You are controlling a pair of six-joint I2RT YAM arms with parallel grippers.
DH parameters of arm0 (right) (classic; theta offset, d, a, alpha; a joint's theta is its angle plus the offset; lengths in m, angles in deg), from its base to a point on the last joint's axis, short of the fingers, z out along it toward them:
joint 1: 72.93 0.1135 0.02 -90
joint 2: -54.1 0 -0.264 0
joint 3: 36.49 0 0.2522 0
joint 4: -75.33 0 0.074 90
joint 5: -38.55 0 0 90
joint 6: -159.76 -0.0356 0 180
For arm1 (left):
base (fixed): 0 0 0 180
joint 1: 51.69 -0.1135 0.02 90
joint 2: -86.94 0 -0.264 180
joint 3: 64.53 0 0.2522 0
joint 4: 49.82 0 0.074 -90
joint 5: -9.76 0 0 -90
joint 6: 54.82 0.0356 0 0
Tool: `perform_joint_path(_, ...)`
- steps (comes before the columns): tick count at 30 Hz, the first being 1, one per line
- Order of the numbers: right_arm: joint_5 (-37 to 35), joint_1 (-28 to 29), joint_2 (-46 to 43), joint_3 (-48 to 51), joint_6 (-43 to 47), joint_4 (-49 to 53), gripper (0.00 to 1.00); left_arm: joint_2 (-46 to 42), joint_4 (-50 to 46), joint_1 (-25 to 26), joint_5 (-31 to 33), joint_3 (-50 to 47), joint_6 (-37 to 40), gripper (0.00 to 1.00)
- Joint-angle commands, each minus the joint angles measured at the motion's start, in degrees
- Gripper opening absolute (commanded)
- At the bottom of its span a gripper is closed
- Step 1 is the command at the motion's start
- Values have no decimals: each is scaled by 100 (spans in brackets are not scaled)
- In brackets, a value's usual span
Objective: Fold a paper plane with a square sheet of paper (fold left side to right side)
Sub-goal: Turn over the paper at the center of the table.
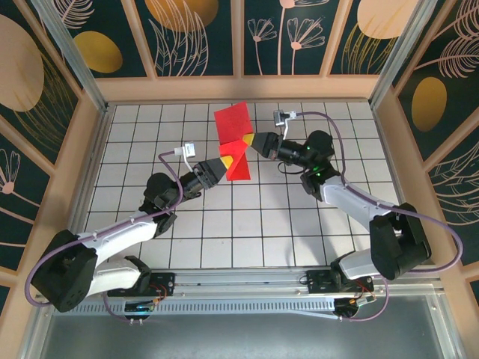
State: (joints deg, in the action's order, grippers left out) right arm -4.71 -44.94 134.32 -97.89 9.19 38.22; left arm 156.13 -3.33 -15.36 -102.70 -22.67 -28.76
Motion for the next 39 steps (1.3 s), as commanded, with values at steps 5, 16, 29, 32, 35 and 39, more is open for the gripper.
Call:
perform_joint_path(5, 90, 88, 94, -98, -96, -327, 0, 18, 400, 25, -136, 220, -156, 82)
perform_joint_path(16, -15, 110, -4, -62, 172, 25, 13, -33, 26, 27, 126, 188, -108, 42)
perform_joint_path(29, -1255, -98, -843, -302, 2231, 2921, 45, -540, -1665, 29, 340, 285, 717, 1)
perform_joint_path(32, -2487, -163, -1186, -447, 3103, 4164, 49, -701, -2984, 23, 552, 531, 1331, 0)
perform_joint_path(35, -4116, -188, -1423, -536, 3656, 5165, 54, -686, -4376, 23, 866, 870, 1964, 0)
perform_joint_path(39, -5660, -354, -1761, -268, 3843, 5612, 65, -401, -5837, 136, 1400, 1336, 2579, 0)
